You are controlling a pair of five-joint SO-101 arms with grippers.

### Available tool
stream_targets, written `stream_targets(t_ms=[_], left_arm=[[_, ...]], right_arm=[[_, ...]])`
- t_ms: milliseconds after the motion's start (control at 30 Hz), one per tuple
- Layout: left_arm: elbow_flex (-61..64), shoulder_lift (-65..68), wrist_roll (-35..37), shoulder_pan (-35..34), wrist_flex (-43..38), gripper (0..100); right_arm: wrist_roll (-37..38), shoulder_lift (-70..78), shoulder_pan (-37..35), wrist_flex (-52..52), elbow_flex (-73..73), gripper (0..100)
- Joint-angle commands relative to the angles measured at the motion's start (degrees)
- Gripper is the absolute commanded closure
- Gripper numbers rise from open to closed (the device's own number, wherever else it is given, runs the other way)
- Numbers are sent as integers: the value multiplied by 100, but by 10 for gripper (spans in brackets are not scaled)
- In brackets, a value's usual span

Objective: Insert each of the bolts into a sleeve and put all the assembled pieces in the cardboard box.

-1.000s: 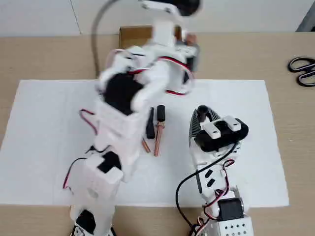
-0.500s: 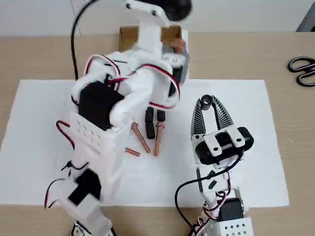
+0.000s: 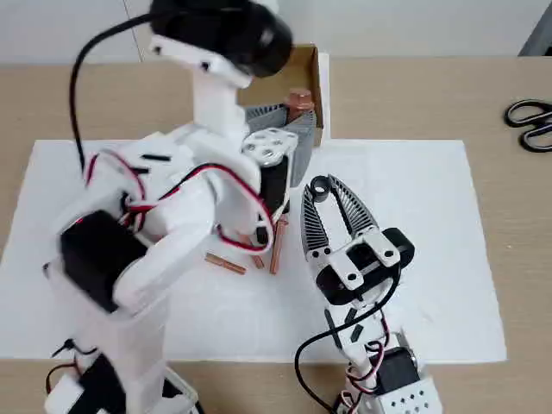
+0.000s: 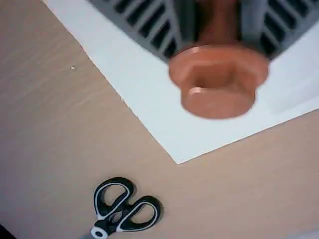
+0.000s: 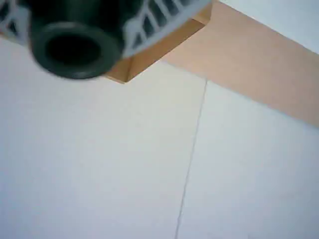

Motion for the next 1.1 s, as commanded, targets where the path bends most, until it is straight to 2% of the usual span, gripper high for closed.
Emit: stream_targets(t_ms=[0,167,400,467,600,767,833,967,1067], left_arm=[[136,-571,18,0,-193,994],[620,-1248,9,-167,-211,994],[1587,-2681,0,-1319,-501,994],[2158,-3086,-9,-1415,-1055,994],[4004,-3657,-141,-1424,-2884,994],[6730,-4132,-193,-1354,-6022,994],[7468,-4229,-132,-1020,-7068,994],[7881,-4079,18,-211,-7314,994],[7864,-3824,35,-18,-7349,994]], right_arm=[[35,-110,-48,145,26,994],[35,-110,-48,251,26,994],[44,-110,-48,215,26,994],[44,-110,-48,215,26,994],[44,-110,-48,215,26,994],[44,-110,-48,215,26,994],[44,-110,-48,224,26,994],[44,-110,-48,523,26,994],[35,-110,-57,1033,26,994]])
